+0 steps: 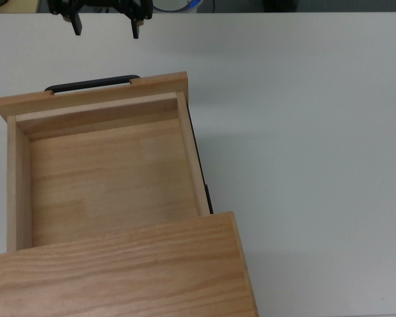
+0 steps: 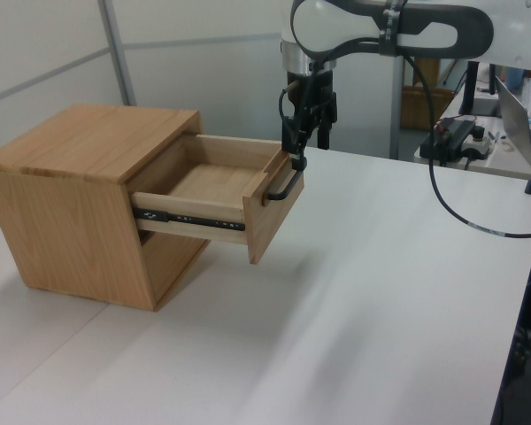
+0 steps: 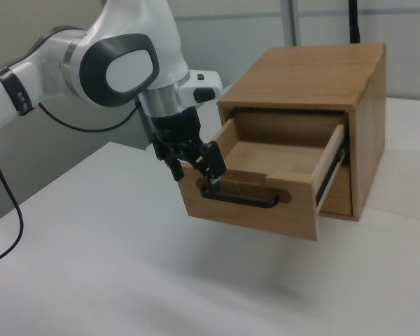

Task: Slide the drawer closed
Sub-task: 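Lower the gripper onto the drawer's black handle and close it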

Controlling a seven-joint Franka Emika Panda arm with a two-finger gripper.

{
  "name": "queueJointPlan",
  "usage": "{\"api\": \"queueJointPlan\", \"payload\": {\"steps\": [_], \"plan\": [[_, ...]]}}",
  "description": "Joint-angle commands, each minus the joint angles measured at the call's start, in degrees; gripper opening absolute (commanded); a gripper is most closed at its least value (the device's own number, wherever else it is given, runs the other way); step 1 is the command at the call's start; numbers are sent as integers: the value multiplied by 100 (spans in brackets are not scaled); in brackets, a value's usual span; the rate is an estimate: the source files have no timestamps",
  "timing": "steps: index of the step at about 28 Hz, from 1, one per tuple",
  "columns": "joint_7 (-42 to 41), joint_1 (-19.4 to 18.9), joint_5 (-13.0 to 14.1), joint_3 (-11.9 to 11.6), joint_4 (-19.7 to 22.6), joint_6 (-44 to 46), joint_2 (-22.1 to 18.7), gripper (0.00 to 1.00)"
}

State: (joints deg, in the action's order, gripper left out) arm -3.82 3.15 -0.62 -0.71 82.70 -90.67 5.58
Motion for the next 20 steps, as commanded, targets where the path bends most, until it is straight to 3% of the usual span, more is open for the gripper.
{"api": "queueJointPlan", "payload": {"steps": [1, 5, 10, 11, 14, 15, 16, 20], "plan": [[-267, 18, 141, -44, 80, 146, -110, 100], [-268, 10, 141, -44, 80, 146, -109, 97], [-312, 18, 141, -52, 106, 163, -109, 63], [-321, 18, 133, -52, 115, 198, -109, 45], [-321, 18, 133, -61, 115, 225, -101, 22], [-321, 27, 124, -61, 115, 225, -101, 8], [-312, 27, 124, -61, 115, 225, -101, 1], [-321, 27, 124, -61, 124, 225, -83, 0]]}}
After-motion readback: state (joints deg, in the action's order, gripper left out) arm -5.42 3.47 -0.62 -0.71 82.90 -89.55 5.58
